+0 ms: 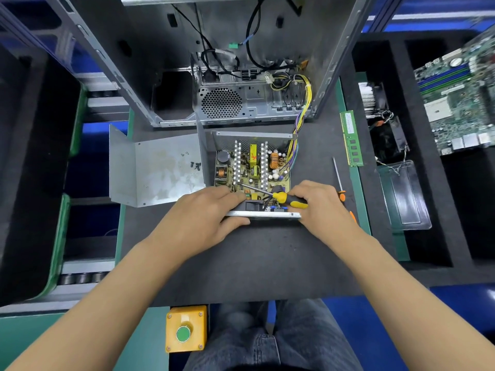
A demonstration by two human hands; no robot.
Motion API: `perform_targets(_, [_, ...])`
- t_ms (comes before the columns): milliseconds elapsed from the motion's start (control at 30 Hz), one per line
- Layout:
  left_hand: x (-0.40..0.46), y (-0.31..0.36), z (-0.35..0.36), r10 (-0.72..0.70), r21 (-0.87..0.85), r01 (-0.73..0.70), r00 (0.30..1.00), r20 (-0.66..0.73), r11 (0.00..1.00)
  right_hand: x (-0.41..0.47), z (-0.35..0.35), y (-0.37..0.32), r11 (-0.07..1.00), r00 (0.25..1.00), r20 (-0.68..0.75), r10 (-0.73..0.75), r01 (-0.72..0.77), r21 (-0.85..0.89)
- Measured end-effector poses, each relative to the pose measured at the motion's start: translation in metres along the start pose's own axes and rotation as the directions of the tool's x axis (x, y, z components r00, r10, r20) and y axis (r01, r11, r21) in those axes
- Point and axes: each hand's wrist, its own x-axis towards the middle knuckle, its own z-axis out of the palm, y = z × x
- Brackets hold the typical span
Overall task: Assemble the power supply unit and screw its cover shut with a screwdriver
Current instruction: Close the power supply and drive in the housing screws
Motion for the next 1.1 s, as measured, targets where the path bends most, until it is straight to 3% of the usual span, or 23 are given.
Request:
perform_targets(133, [0.0, 0.0, -0.001, -0.005, -0.006, 0.005, 1.0, 0.01, 1.0, 0.011, -0.005, -0.006, 0.992, 0.989, 0.126, 0.077, -0.063, -0.11])
perform_targets(300, [-0.001, 0.001, 0.0, -0.017, -0.005, 0.017, 1.0, 0.018, 1.0, 0.011, -0.003, -0.001, 0.992, 0.984, 0.147, 0.1, -0.086, -0.097])
perform_targets(533, [-0.007, -0.001, 0.0, -0.051, -0.05, 0.053, 0.998, 0.04, 0.997, -0.005, -0.01, 0.007, 0.989, 0.994, -0.037, 0.107, -0.102, 0.109])
perform_targets(600, [-0.012, -0.002, -0.003, -0.072, -0.069, 0.071, 0.997, -0.005, 0.995, -0.016, -0.013, 0.01, 0.966, 0.972, -0.139, 0.19, -0.159, 0.206])
perform_targets(667, [-0.019, -0.006, -0.005, -0.095, -0.097, 0.082, 0.986, -0.137, 0.992, -0.025, -0.015, 0.015, 0.939, 0.927, -0.235, 0.293, -0.233, 0.252])
perform_targets(733, [-0.025, -0.019, -0.006, -0.202, -0.156, 0.159, 0.924, -0.326, 0.975, -0.03, -0.013, 0.018, 0.917, 0.877, -0.299, 0.375, -0.305, 0.257])
perform_targets(800, [-0.021, -0.039, -0.006, -0.389, -0.234, 0.317, 0.823, -0.413, 0.919, -0.031, -0.012, 0.016, 0.896, 0.834, -0.341, 0.433, -0.357, 0.265])
perform_targets(867, [-0.007, -0.061, -0.003, -0.538, -0.256, 0.475, 0.77, -0.342, 0.842, -0.031, -0.009, 0.012, 0.876, 0.81, -0.351, 0.47, -0.378, 0.3])
perform_targets(933, [0.011, -0.078, 0.005, -0.597, -0.235, 0.552, 0.772, -0.218, 0.8, -0.031, -0.006, 0.008, 0.864, 0.807, -0.333, 0.488, -0.392, 0.317])
perform_targets(1033, [0.03, -0.091, 0.019, -0.561, -0.201, 0.534, 0.82, -0.112, 0.821, -0.033, 0.0, 0.005, 0.867, 0.816, -0.32, 0.481, -0.39, 0.31])
perform_targets(1100, [0.033, -0.096, 0.023, -0.533, -0.162, 0.513, 0.837, -0.123, 0.843, -0.034, 0.003, 0.005, 0.871, 0.823, -0.32, 0.469, -0.371, 0.321])
